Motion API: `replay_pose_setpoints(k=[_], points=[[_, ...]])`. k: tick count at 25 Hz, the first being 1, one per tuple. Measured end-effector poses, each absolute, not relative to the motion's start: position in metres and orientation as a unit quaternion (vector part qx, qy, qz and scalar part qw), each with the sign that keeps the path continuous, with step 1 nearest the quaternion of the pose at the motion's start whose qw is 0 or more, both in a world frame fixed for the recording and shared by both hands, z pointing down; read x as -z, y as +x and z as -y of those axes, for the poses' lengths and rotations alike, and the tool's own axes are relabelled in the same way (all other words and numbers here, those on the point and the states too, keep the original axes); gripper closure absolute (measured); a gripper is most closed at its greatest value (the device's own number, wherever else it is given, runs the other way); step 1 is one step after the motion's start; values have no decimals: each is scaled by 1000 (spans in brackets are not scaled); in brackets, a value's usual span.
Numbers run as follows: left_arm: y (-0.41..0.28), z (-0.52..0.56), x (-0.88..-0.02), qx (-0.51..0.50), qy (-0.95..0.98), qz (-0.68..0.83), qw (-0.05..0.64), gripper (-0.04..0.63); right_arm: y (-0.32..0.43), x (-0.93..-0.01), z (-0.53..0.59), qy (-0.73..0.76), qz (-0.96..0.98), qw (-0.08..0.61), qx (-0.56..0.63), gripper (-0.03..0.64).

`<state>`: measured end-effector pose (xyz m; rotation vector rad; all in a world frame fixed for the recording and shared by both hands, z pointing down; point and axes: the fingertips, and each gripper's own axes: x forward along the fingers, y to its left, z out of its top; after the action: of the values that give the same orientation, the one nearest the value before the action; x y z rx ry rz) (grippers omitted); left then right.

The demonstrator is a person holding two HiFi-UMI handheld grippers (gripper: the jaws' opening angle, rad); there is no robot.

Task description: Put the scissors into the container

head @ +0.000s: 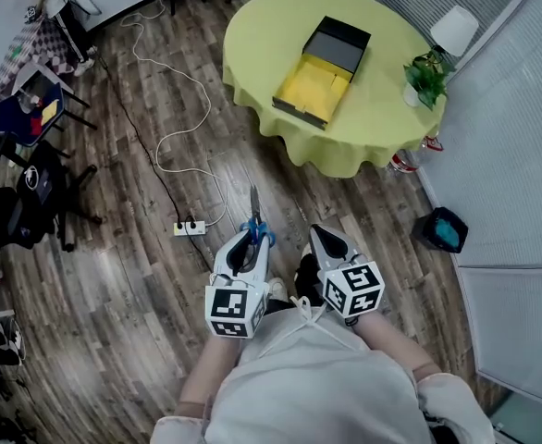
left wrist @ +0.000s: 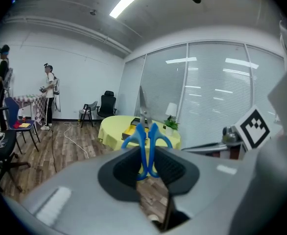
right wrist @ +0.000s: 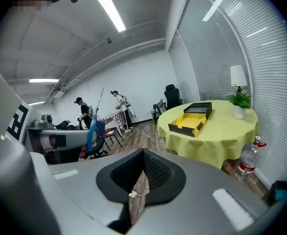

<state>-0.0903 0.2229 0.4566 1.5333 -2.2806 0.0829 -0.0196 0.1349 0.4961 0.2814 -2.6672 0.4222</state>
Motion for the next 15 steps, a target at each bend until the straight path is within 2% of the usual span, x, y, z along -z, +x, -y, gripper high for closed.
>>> replay_pose_setpoints(k=[7, 15], points=[[-145, -189, -458, -34, 538, 820, 190, 511, -79, -497, -96, 89, 964, 209, -141, 617], [-206, -100, -447, -49, 536, 823, 181, 509, -155, -481, -3, 71, 969, 196, -132, 617]])
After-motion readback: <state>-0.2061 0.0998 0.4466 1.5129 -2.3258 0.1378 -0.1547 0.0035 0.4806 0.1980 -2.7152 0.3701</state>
